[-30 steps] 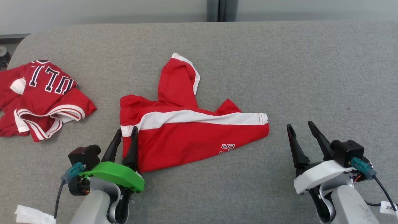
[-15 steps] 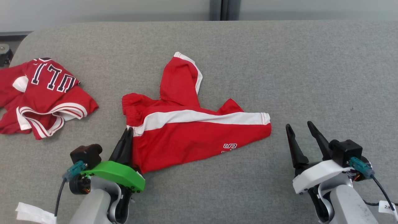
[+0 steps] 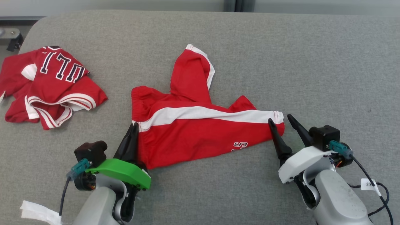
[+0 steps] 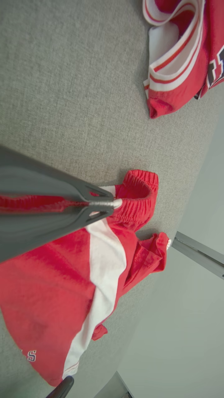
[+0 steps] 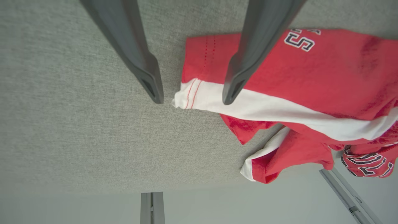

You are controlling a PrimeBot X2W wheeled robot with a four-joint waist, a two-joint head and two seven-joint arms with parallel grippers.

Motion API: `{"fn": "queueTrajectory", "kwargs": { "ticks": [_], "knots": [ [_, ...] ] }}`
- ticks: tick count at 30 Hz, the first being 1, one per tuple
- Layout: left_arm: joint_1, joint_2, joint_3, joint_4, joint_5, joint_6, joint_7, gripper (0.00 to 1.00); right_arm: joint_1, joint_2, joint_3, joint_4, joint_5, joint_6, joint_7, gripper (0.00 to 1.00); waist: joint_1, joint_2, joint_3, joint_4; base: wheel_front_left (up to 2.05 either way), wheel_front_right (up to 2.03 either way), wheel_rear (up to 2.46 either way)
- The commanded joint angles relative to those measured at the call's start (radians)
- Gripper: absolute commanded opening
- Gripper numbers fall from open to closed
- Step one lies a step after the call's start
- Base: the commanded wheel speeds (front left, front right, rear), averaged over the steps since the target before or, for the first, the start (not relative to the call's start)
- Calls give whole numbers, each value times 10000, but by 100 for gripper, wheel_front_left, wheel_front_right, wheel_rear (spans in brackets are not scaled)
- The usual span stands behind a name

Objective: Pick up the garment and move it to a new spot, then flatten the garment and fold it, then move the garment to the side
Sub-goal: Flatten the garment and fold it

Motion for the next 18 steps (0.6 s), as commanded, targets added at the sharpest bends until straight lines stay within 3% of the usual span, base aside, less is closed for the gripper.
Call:
{"fn": "queueTrajectory", "kwargs": {
  "ticks": [1,4,7,9,10,11,13,18],
  "knots": [
    [-22,-24,-37,-38,121,-30,-6,0,-158,-46,-13,157,33,-14,-18,92,0,0,101,79,0,0,0],
    [-91,-44,-84,-88,133,-30,-6,0,-307,-46,-7,423,107,-14,-18,91,0,0,184,110,0,0,0],
    [-150,-68,-101,-136,164,-30,-6,0,-465,-44,23,580,264,-14,-18,82,0,0,266,111,0,0,0],
    [-184,-83,-101,-149,165,-30,-4,0,-560,-44,104,612,387,-14,-18,65,0,0,319,104,0,0,0],
    [-202,-87,-99,-151,173,-32,-4,0,-594,-44,127,603,415,-14,-18,50,0,0,340,102,0,0,0],
    [-215,-91,-112,-137,170,-30,-6,0,-620,-44,166,609,450,-14,-18,42,0,0,360,98,0,0,0],
    [-230,-97,-126,-107,158,-30,-6,0,-656,-46,216,647,483,-14,-18,0,0,0,387,95,0,0,0],
    [-247,-83,-111,-73,136,-30,-6,0,-632,-44,218,536,504,-14,-18,0,0,0,359,79,0,0,0]
  ]
}}
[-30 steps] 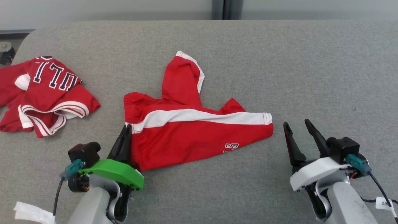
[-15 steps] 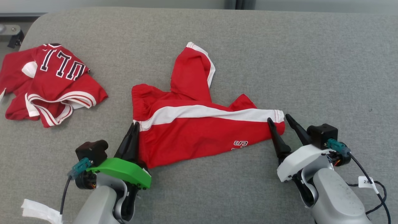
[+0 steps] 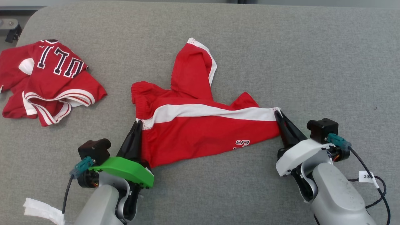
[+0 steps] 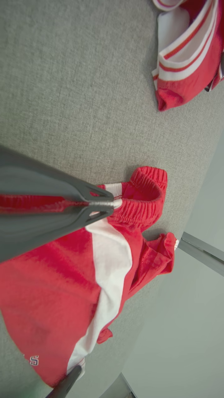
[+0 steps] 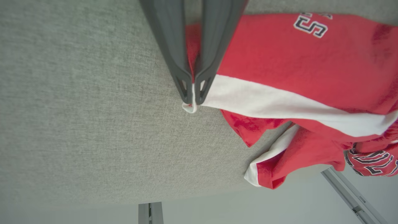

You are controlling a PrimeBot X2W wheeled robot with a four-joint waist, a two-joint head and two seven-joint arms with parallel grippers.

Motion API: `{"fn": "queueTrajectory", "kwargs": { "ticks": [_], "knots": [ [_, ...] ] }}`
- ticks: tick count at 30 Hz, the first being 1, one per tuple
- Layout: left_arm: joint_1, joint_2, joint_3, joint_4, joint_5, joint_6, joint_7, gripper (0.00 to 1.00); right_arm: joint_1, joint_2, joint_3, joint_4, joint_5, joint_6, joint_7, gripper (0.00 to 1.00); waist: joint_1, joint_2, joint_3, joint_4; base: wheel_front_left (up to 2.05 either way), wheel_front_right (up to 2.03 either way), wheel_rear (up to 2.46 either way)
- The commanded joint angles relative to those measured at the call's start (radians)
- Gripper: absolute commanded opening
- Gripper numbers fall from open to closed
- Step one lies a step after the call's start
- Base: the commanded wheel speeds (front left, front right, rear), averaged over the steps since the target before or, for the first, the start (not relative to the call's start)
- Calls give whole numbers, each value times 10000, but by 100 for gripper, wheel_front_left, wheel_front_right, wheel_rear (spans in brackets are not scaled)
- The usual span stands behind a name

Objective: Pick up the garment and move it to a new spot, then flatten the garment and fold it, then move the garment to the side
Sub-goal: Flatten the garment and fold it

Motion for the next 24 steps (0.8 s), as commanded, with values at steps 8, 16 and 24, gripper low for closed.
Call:
{"fn": "queueTrajectory", "kwargs": {
  "ticks": [8,16,24],
  "knots": [
    [-60,329,-80,-938,246,-30,-6,0,445,-42,-662,-1678,210,-14,-16,0,0,0,-435,-43,0,0,0],
    [-1113,1720,-620,-3146,124,-30,176,0,489,-41,-1421,-4285,908,-14,-18,0,0,0,-1002,-428,0,0,0],
    [-3443,2544,-45,-5663,-1636,-29,1817,0,-745,-554,-1781,-6852,1320,-14,-16,0,0,0,-1118,-1127,0,0,0]
  ]
}}
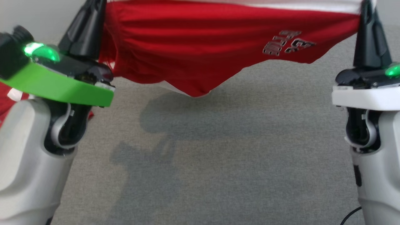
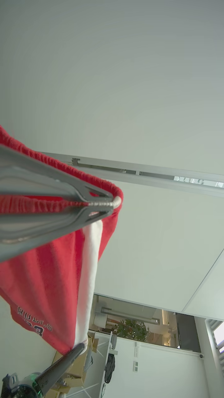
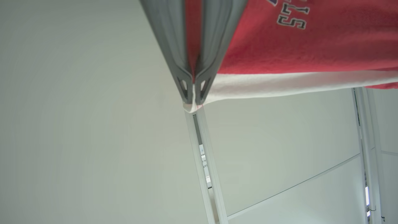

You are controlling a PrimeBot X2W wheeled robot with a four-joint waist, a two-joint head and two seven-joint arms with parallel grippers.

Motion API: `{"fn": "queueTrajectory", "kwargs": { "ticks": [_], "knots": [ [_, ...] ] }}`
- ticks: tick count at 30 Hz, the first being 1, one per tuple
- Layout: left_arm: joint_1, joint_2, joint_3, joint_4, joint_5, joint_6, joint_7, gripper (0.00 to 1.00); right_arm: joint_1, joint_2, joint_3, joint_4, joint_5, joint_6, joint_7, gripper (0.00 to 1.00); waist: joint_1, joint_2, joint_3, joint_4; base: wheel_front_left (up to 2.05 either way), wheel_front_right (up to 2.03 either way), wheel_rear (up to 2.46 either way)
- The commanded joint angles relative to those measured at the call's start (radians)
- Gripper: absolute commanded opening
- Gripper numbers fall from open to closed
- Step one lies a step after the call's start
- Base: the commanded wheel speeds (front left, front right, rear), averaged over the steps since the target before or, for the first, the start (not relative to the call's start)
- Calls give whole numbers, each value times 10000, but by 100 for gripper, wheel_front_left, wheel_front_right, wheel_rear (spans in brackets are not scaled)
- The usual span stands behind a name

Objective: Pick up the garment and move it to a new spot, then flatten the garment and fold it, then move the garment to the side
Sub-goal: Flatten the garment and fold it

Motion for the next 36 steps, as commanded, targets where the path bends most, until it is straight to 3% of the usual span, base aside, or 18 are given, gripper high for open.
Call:
{"fn": "queueTrajectory", "kwargs": {
  "ticks": [1,6,12,20,25,30,36],
  "knots": [
    [-402,8,124,-180,-346,-25,291,0,-289,-214,8,-235,178,-14,-7,0,0,0,-11,-358,0,0,0],
    [-1572,-208,410,-502,-1506,271,1435,0,-1505,-906,71,-881,372,-14,700,0,0,0,423,-789,0,0,0],
    [-2183,-563,326,253,-1822,483,1754,0,-2656,-1248,558,-208,109,-13,1453,0,0,0,1439,-1103,0,0,0],
    [-3519,-565,8,2250,-732,232,964,0,-4963,-840,887,2293,-735,-13,650,0,0,0,2804,-1370,0,0,0],
    [-4807,-737,325,3499,-396,86,-379,0,-6651,-586,337,3523,-1528,-14,75,0,0,0,3094,-1386,0,0,0],
    [-5159,-665,335,4250,-462,-4,-1229,0,-7168,-269,-213,3521,-1661,-14,-16,0,0,0,2936,-1342,0,0,0],
    [-3700,-265,10,4086,-933,-22,-1702,0,-5621,-150,70,2745,-1185,-14,-22,0,0,0,2508,-1315,0,0,0]
  ]
}}
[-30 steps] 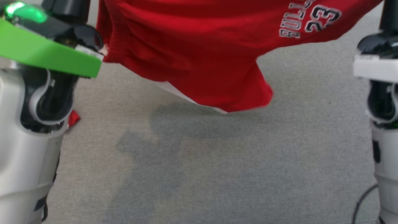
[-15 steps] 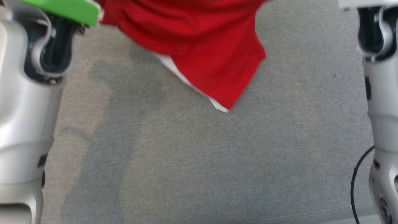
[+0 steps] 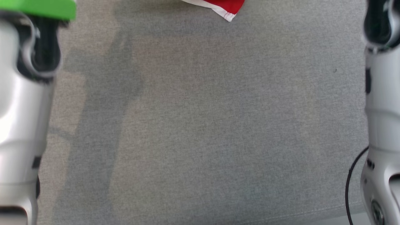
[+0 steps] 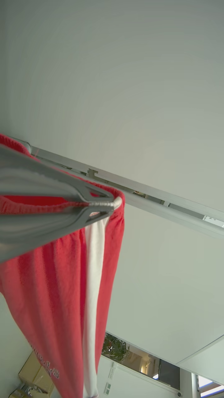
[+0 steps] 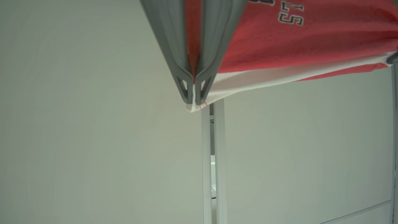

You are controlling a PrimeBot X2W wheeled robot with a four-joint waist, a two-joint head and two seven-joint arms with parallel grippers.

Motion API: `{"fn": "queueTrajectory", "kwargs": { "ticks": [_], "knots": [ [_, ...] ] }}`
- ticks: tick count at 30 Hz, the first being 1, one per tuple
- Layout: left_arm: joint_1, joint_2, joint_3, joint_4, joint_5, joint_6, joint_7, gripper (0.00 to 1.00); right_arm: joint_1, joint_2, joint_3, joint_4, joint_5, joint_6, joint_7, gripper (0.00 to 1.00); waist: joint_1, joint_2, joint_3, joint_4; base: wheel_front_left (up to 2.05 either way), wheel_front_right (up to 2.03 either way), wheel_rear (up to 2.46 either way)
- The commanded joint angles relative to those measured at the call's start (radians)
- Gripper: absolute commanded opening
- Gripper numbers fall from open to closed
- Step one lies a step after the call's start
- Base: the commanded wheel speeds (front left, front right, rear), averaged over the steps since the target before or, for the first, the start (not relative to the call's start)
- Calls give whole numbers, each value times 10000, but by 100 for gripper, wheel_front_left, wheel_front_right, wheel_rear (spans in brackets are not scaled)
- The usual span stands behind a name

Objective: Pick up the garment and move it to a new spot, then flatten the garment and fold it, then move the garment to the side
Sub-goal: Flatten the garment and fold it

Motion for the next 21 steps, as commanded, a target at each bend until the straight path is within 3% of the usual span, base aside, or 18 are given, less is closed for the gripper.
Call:
{"fn": "queueTrajectory", "kwargs": {
  "ticks": [1,7,21],
  "knots": [
    [549,173,22,-69,-201,-23,-83,0,493,-34,36,-250,157,-14,-40,0,-1,0,-257,48,0,0,0],
    [3279,109,628,-399,-487,-12,-148,0,3049,-49,426,-1042,797,-16,-43,0,-1,0,-957,110,0,0,0],
    [8822,-1153,1759,-1409,629,-1,-156,0,8386,12,487,-2145,1754,-27,-47,0,-1,0,-3134,480,0,0,0]
  ]
}}
